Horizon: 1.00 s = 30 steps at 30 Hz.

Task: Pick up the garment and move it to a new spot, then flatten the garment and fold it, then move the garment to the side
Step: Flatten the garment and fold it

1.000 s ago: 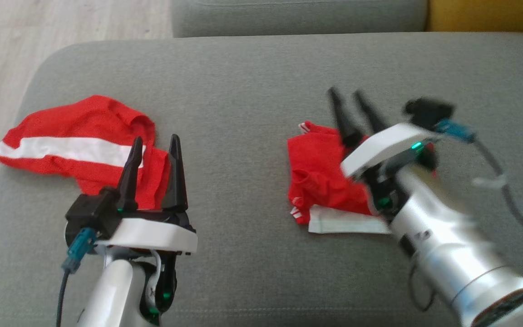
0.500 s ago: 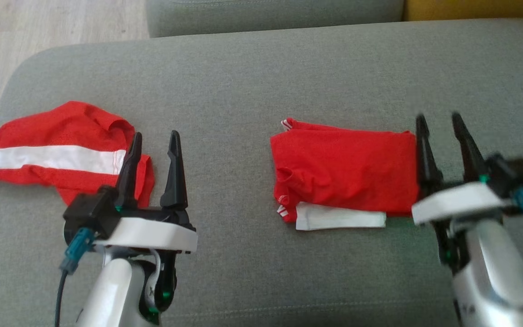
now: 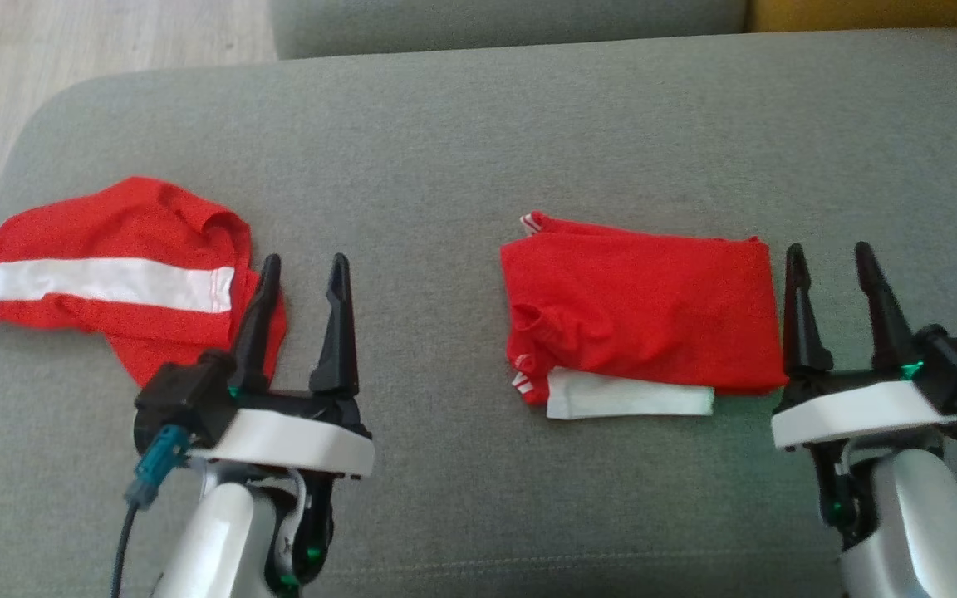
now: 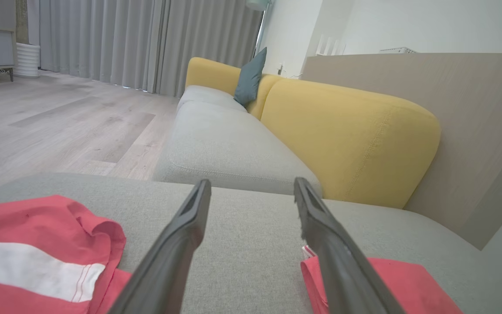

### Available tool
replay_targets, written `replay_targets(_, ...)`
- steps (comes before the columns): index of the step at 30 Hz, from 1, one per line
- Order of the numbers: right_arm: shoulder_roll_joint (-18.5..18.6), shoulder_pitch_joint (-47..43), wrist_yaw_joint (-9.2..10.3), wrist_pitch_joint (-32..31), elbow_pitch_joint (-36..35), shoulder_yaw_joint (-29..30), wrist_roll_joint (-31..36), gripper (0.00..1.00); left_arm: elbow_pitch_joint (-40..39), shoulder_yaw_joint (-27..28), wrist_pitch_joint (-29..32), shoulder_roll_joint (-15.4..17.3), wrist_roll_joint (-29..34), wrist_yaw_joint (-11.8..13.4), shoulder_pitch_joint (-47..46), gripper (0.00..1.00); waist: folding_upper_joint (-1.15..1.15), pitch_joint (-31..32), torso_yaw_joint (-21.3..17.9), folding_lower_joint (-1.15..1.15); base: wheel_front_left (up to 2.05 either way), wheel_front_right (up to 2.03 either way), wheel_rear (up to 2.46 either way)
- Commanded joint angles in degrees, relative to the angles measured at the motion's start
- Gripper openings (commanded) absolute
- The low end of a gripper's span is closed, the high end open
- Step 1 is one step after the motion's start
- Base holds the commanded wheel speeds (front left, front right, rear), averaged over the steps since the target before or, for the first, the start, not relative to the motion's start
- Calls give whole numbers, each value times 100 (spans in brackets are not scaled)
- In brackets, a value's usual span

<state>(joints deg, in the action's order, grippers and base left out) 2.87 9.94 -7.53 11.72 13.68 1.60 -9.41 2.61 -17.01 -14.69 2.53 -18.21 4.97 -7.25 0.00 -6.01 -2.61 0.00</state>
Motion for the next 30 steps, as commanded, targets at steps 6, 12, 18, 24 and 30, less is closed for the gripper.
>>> replay_targets(6,1,256,4,-97,157,-771,-168,0,-132,24,-30,34,39,-44,-287,100,0,-204,296,0,0,0,0)
replay_targets(12,1,600,4,-91,827,-1500,-341,0,-97,-52,-30,34,33,-54,-359,100,0,-365,527,0,0,0,0)
replay_targets(18,1,1066,4,-129,1756,-2198,-471,0,-61,-132,-30,34,21,-67,-476,100,0,-525,808,0,0,0,0)
replay_targets(24,1,1235,4,-170,2396,-2761,-673,0,-54,-60,-30,34,14,-48,-498,100,0,-566,900,0,0,0,0)
replay_targets(30,1,1253,4,-221,2784,-3128,-878,0,-50,-8,-30,34,17,-31,-477,100,0,-520,798,0,0,0,0)
